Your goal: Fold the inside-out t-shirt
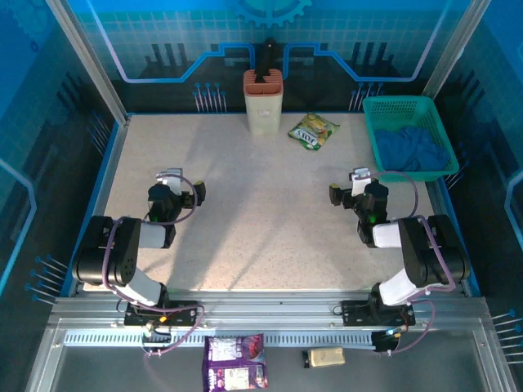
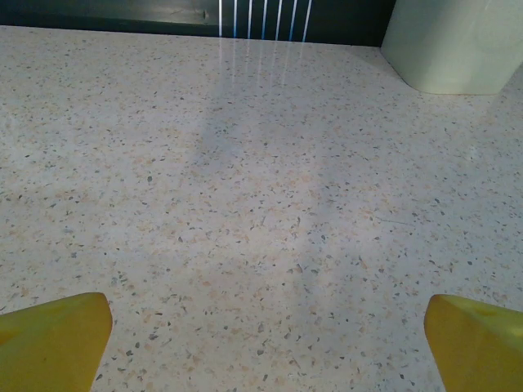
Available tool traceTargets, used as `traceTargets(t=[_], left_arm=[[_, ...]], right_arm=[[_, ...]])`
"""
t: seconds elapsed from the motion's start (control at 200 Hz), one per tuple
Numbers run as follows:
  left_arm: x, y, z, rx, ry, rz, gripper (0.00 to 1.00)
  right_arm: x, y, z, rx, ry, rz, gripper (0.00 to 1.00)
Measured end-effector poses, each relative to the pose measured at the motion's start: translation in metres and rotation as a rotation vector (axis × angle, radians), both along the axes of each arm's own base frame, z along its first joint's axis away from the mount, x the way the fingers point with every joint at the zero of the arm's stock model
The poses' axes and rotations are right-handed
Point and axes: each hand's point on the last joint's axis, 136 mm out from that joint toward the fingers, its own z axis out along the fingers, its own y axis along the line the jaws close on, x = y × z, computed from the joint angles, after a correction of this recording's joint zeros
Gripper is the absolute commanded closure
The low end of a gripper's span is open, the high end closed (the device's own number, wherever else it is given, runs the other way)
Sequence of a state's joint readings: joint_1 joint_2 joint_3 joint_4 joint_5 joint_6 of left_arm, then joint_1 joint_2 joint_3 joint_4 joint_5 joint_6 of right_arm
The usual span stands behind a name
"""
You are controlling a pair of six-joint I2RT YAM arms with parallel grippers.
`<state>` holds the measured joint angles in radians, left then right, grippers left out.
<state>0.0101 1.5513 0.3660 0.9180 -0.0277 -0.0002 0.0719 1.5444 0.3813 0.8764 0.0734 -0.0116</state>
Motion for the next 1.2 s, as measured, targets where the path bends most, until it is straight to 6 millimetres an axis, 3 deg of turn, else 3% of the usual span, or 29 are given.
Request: traceTargets(t=[1.201], left_arm=[[-0.0005, 0.0010, 0.0037, 0.002, -0.006, 0.006, 0.01]], right_arm=[[-0.0015, 0.0057, 0.0044, -0.024, -0.033, 0.010, 0.00]])
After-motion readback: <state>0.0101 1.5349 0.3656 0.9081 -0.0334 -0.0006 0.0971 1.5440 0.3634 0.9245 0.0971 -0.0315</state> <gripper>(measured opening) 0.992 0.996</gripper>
